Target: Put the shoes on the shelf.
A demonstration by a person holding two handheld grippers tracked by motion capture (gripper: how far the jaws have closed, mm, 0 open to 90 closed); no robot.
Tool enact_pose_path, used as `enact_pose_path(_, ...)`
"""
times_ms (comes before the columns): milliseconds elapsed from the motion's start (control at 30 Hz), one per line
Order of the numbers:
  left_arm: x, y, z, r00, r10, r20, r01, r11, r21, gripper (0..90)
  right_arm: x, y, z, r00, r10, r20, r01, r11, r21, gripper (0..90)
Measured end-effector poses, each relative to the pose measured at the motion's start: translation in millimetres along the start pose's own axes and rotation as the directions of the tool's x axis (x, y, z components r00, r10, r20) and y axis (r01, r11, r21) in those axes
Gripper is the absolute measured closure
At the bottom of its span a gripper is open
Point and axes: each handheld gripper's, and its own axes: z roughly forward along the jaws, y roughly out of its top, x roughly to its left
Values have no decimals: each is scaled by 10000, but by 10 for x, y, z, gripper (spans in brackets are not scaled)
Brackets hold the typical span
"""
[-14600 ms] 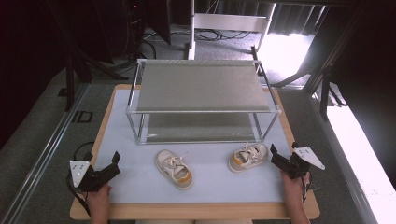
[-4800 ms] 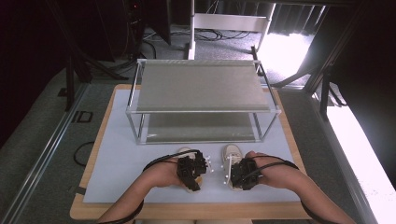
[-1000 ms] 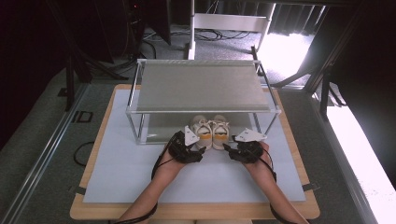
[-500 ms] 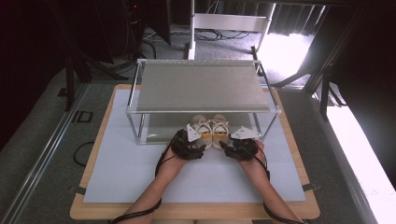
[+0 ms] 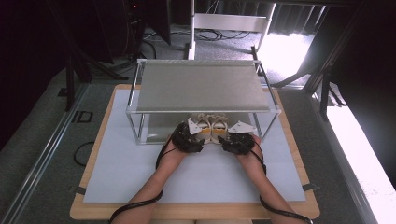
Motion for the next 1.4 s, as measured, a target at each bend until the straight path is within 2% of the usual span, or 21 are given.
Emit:
enact_pose_path(200,56,37,72,10000,18,-80,-18,10000,90,357,-42,36,81,10000,0,67,-1,10000,64,473)
enact_pose_path(300,76,45,120,9994,89,-331,-80,9996,269,358,-59,54,136,9999,88,69,-89,9999,132,466)
enact_pose_path(367,86,47,137,9995,-137,-284,145,9995,283,358,-64,61,168,9999,62,89,-64,9998,172,460)
enact_pose_path(433,93,43,143,9996,-218,-197,223,9994,253,358,-71,65,182,9999,139,63,-141,9997,176,458)
enact_pose_path(533,106,40,138,9997,-104,-216,109,9996,267,358,-79,51,182,9998,185,6,-185,9998,109,456)
enact_pose_path(567,92,35,131,9994,-313,-167,316,9993,221,358,-78,46,181,9998,202,5,-202,9998,84,456)
enact_pose_path(633,85,31,102,9995,-322,-34,323,9994,87,357,-71,34,175,9997,233,80,-233,9997,66,453)
enact_pose_path(700,61,22,60,9991,-371,187,372,9993,-46,353,-59,16,147,9996,276,46,-276,9996,-80,424)
enact_pose_path(767,33,6,22,9985,-468,268,472,9988,-147,268,-38,1,107,9995,272,180,-269,9996,-124,393)
enact_pose_path(833,4,-19,-9,9971,-597,468,608,9979,-224,249,-23,-15,56,9992,369,164,-363,9987,-354,348)
enact_pose_path(867,-17,-32,-21,9970,-617,463,627,9978,-210,207,-16,-24,27,9989,441,175,-433,9980,-452,344)
enact_pose_path(900,-38,-44,-34,9973,-577,458,587,9981,-202,150,-12,-32,0,9989,464,90,-458,9974,-548,335)
enact_pose_path(967,-74,-73,-65,9972,-435,613,454,9985,-298,146,6,-53,-58,9989,465,-93,-471,9957,-802,293)
enact_pose_path(1000,-93,-87,-82,9982,-318,506,338,9986,-397,135,9,-57,-71,9985,455,-294,-472,9971,-594,253)
enact_pose_path(1067,-110,-107,-115,9974,-396,594,428,9977,-531,106,18,-74,-94,9976,437,-540,-472,9966,-668,180)
enact_pose_path(1133,-121,-129,-155,9977,-388,560,422,9973,-606,83,33,-102,-125,9977,443,-508,-482,9956,-800,123)
enact_pose_path(1200,-130,-158,-203,9977,-393,551,433,9964,-735,83,41,-134,-155,9984,444,-346,-470,9957,-792,126)
enact_pose_path(1267,-129,-193,-249,9983,-343,477,384,9955,-870,82,37,-166,-191,9973,494,-551,-538,9952,-818,125)
enact_pose_path(1400,-99,-264,-328,9979,-441,477,490,9930,-1074,83,22,-208,-251,9967,535,-611,-588,9944,-884,126)
